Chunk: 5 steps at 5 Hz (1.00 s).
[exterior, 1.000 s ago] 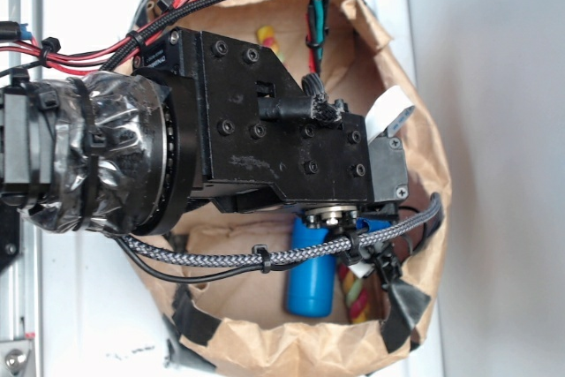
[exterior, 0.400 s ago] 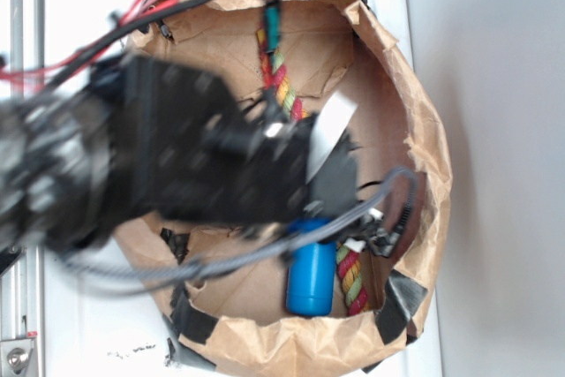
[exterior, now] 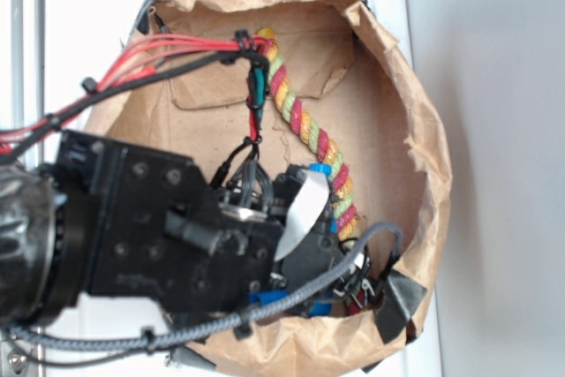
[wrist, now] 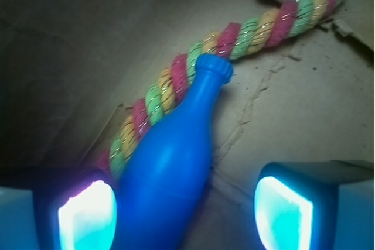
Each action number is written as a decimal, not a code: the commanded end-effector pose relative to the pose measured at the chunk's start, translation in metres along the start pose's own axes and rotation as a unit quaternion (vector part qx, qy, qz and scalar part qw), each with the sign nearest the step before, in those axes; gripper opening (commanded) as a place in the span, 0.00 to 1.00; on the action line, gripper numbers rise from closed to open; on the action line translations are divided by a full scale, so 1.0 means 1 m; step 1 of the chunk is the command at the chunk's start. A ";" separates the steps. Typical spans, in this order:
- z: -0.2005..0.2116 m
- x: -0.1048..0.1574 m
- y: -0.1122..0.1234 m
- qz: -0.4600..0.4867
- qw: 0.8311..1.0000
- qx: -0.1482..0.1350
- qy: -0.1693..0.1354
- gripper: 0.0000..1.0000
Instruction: Grab the blue bottle.
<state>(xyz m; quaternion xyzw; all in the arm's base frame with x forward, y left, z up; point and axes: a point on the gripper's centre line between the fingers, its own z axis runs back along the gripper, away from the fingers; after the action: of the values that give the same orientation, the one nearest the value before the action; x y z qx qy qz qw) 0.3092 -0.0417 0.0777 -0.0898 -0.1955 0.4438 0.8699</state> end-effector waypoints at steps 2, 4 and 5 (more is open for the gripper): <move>-0.032 -0.011 -0.019 -0.030 0.998 0.038 0.027 1.00; -0.027 -0.008 -0.010 -0.018 0.997 0.067 0.036 0.00; -0.010 0.008 -0.007 -0.038 0.996 0.042 0.071 0.00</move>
<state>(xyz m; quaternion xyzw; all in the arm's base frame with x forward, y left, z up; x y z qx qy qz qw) 0.3155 -0.0460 0.0529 -0.0526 -0.0891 0.4105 0.9060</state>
